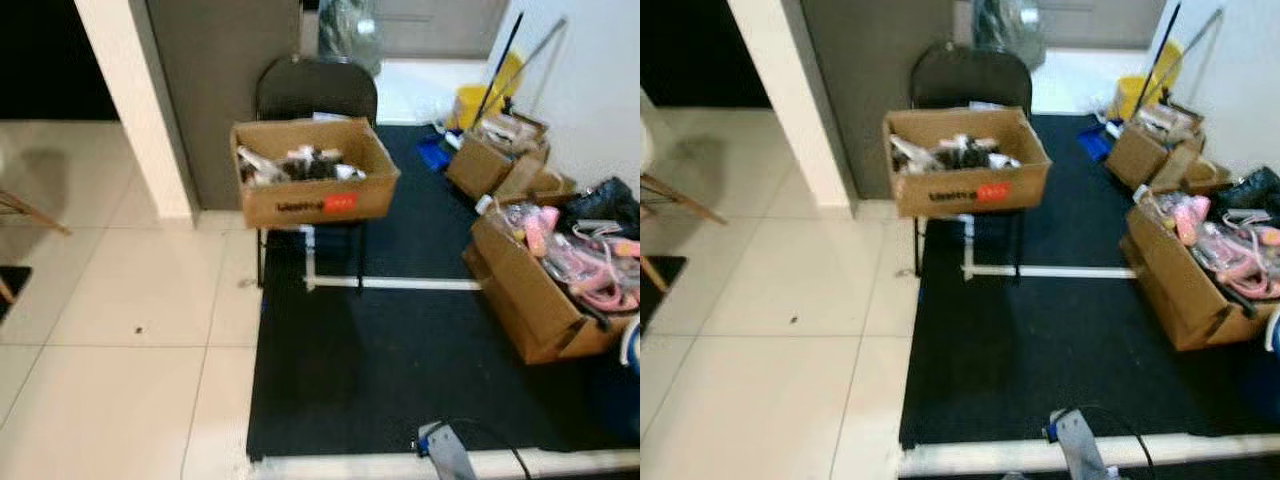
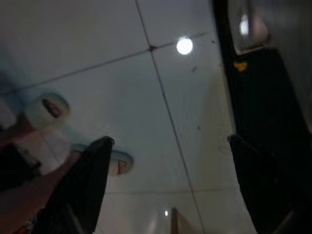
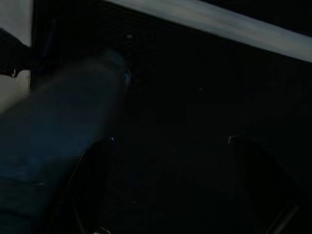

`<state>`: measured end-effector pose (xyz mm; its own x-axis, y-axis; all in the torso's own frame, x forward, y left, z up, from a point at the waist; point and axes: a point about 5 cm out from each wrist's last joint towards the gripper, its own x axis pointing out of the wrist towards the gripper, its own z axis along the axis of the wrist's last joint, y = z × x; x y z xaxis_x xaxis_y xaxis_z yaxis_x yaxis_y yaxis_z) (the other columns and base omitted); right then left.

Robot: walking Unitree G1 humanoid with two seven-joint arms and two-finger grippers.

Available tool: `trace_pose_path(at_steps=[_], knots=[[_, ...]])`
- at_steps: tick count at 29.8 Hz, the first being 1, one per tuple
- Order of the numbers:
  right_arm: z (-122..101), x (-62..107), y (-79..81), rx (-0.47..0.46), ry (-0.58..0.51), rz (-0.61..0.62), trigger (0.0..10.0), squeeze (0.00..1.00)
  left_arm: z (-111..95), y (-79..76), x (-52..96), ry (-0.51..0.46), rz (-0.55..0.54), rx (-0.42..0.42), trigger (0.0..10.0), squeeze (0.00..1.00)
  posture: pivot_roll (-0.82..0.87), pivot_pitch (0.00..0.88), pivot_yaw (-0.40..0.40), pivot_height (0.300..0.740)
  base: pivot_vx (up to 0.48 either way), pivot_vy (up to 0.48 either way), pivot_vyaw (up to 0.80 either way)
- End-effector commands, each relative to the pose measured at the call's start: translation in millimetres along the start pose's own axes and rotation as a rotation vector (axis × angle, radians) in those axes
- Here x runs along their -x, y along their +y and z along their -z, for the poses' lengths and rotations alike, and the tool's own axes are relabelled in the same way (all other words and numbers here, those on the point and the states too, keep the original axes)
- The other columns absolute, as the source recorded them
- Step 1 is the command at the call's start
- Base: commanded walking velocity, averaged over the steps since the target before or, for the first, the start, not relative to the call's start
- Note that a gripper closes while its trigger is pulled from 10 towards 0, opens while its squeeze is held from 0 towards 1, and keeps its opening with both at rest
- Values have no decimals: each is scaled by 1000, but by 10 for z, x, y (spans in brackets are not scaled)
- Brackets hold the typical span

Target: Picking trash to rubbish bin

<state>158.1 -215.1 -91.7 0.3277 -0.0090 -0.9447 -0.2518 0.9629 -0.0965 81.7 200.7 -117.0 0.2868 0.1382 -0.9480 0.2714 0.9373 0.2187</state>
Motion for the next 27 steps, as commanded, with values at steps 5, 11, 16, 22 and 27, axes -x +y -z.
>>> trace_pose_path(at_steps=[5, 11, 16, 22, 27], knots=[[102, 12, -68, 19, 41, 31, 10000, 0, -24, -103, 3, -18, 25, 10, 10000, 0, 70, 49, -21, 740, -393, 0, -628], [120, 17, -90, 28, 47, 36, 10000, 0, -17, -128, 5, -16, 30, 11, 10000, 0, 68, 50, -25, 740, -391, 0, -751], [152, 20, -98, 40, 57, 39, 10000, 0, -31, -132, 5, -21, 31, 11, 10000, 0, 67, 55, -25, 740, -388, 0, -750], [176, 22, -103, 47, 63, 42, 10000, 0, -37, -127, 4, -23, 29, 8, 10000, 0, 64, 59, -28, 740, -387, 0, -750], [194, 23, -107, 54, 69, 45, 10000, 0, -37, -127, 4, -26, 28, 18, 10000, 0, 59, 59, -29, 740, -134, 0, -750]])
